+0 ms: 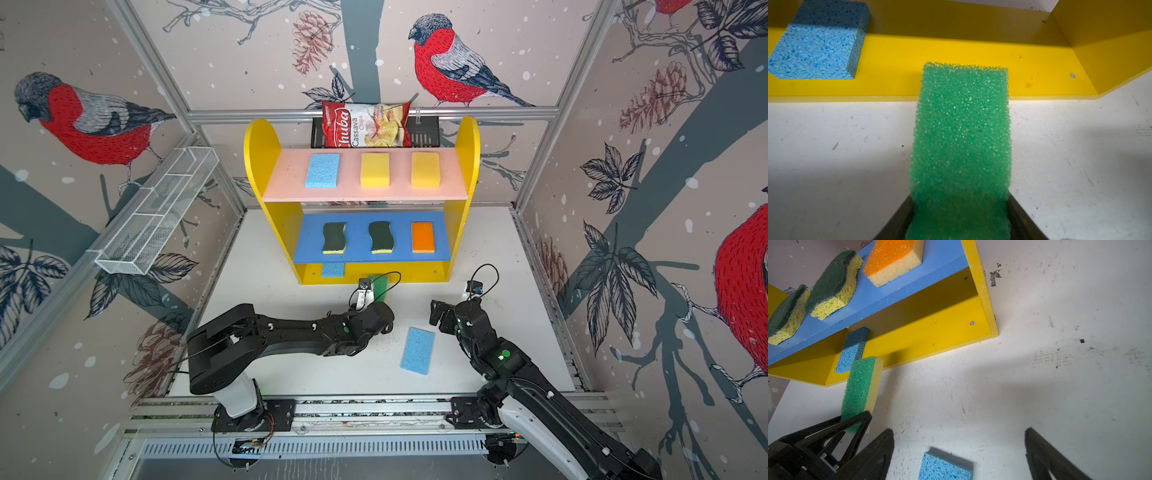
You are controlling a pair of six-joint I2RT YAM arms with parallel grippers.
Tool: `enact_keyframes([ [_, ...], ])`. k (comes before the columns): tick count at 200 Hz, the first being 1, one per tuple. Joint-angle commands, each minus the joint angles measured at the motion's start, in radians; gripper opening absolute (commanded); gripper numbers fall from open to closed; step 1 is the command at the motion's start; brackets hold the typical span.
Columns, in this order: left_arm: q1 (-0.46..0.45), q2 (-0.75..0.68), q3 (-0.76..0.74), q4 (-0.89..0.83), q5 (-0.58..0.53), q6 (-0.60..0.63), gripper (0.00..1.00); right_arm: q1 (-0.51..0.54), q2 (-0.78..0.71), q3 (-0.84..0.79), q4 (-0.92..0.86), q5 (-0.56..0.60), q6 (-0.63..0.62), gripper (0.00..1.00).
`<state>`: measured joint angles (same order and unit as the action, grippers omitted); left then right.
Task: Place and organize the cleaning sponges onto the shelf
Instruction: 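Lift the green sponge and carry it toward the space under the blue shelf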
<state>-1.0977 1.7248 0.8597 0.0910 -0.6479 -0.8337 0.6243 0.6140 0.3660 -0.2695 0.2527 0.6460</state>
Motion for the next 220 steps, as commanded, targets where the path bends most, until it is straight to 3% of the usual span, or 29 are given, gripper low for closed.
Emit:
enact_keyframes([
  [1, 0.013, 0.014, 0.02, 0.033, -0.029, 0.007, 0.59, -0.001, 0.001, -0.006, 0.047, 0.023, -0.013, 0.98],
  [220, 0.14, 0.224, 0.228, 0.107, -0.064, 0.126, 0.6, -0.036, 0.007, -0.029, 0.09, -0.018, -0.032, 0.98],
])
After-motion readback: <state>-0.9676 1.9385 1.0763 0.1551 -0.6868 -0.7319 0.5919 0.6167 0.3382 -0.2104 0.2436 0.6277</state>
